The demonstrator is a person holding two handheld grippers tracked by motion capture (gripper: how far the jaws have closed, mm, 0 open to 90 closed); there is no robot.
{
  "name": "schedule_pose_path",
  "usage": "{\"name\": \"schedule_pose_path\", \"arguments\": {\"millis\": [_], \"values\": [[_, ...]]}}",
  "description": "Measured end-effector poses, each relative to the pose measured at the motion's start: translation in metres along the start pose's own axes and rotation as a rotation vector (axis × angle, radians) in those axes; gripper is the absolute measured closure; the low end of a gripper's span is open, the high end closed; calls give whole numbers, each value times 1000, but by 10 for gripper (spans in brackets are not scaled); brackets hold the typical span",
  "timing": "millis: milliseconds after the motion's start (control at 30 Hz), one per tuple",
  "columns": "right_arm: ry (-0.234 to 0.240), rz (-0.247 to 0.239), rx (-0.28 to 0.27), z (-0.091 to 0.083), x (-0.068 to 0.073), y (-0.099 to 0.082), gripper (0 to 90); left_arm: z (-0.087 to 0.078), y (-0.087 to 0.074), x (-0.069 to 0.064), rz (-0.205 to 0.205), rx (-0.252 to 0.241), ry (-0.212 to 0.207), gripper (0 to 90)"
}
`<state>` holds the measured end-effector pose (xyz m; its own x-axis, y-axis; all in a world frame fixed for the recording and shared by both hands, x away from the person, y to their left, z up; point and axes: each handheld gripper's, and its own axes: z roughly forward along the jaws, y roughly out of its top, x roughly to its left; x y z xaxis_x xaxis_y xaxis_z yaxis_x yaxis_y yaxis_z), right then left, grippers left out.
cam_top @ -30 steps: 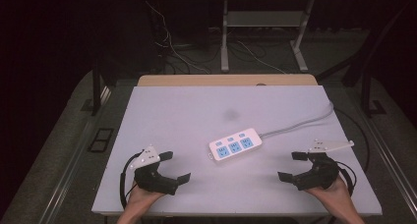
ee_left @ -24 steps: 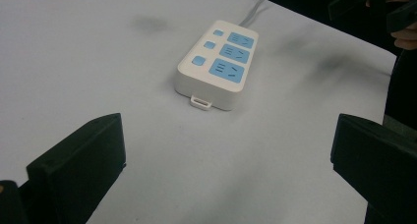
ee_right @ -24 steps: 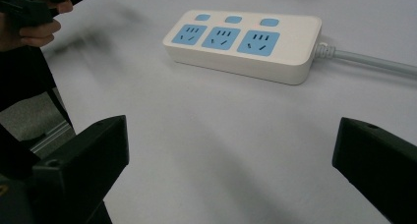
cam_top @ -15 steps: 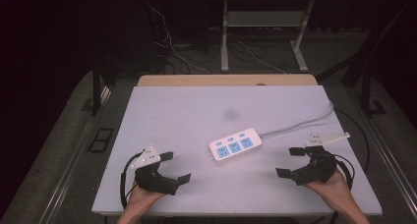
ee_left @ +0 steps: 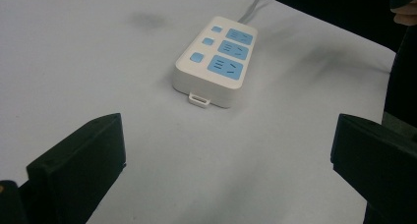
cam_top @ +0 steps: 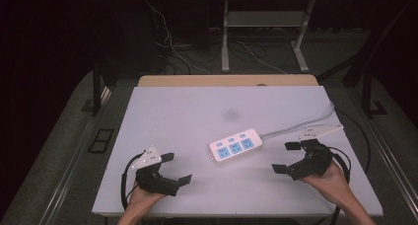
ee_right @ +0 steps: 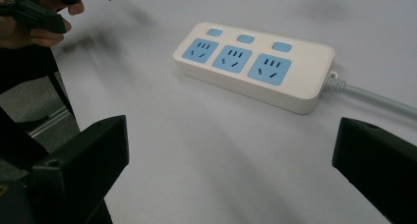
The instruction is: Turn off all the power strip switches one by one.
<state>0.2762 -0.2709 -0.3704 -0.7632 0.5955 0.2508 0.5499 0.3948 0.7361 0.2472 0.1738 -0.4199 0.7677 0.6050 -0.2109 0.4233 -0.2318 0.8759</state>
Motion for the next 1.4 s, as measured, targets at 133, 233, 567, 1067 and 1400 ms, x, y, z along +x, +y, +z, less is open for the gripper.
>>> {"name": "schedule_pose_path", "arguments": {"millis": [133,233,567,1067,1400], "values": [[4,-18,6,3,1,6,4,0,0,0,2,2,-1,0],[9,-25,12,5,2,11,4,0,0,0,2,2,-3,0],[18,-36,34,13,2,24,4,1,0,0,3,6,-4,0],[33,-74,53,25,5,49,4,1,0,0,6,7,-5,0],[41,-80,65,33,3,64,4,1,0,0,5,8,-9,0]]}}
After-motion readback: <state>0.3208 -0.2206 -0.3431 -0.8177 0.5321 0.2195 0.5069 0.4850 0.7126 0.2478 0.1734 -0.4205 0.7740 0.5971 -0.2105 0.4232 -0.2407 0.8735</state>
